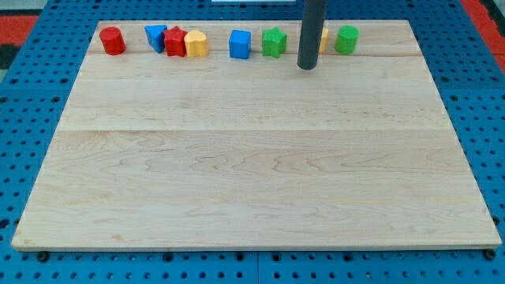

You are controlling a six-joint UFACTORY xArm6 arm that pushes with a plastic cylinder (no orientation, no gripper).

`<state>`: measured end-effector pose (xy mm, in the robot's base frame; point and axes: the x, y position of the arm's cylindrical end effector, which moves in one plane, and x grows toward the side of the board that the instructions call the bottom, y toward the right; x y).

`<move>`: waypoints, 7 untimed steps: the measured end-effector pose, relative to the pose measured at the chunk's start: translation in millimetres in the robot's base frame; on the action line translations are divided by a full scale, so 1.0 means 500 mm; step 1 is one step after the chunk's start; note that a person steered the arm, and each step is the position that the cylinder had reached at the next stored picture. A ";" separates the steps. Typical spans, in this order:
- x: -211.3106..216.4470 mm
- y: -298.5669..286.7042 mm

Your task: Move the arm to the top right of the board

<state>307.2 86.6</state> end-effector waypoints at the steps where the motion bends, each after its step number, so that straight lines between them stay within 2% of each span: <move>1: 0.063 0.000; 2: 0.174 0.025; 3: 0.134 0.232; 4: -0.033 0.351; 5: -0.207 0.266; 6: -0.227 0.079; 7: -0.210 0.136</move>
